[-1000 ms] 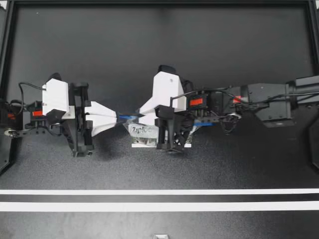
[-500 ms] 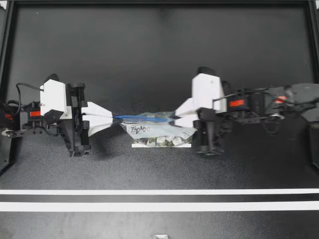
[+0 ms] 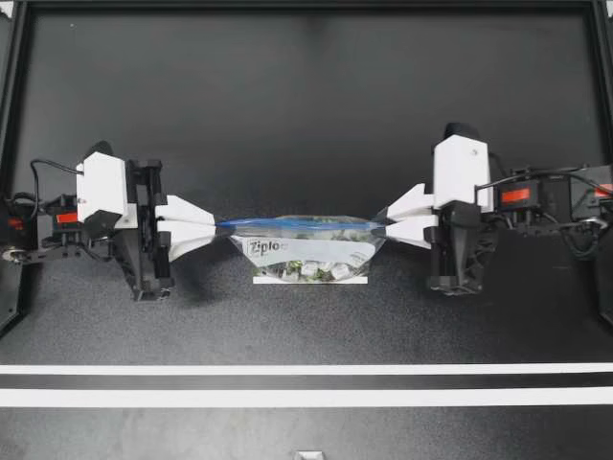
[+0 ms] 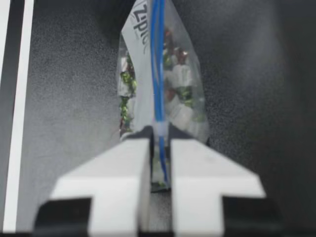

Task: Slide open the ziploc bag.

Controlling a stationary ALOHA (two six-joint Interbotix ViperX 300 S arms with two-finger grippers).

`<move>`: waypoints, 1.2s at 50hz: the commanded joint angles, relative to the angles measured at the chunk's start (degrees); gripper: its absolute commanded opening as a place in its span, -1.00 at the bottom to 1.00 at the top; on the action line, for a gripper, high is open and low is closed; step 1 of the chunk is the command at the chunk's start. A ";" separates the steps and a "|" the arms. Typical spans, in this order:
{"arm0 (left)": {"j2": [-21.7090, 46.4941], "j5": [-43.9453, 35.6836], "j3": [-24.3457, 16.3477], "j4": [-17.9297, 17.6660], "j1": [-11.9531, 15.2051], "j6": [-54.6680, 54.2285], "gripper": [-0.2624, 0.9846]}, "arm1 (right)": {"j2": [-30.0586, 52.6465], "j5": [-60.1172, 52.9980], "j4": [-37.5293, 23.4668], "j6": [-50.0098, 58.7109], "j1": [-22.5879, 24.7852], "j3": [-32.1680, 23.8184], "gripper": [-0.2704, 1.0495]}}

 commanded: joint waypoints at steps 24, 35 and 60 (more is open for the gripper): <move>-0.97 0.18 -0.35 0.00 0.70 0.18 -0.83 | -3.87 -0.62 -0.09 -0.18 -1.58 2.81 -0.79; -1.05 -0.26 -0.70 0.35 0.70 1.76 -0.79 | -3.87 -1.58 -0.09 -0.18 -1.58 2.90 -0.78; -2.11 -1.58 -1.14 1.05 0.70 2.46 -0.17 | -3.96 -4.13 0.09 0.18 -1.58 3.78 -0.21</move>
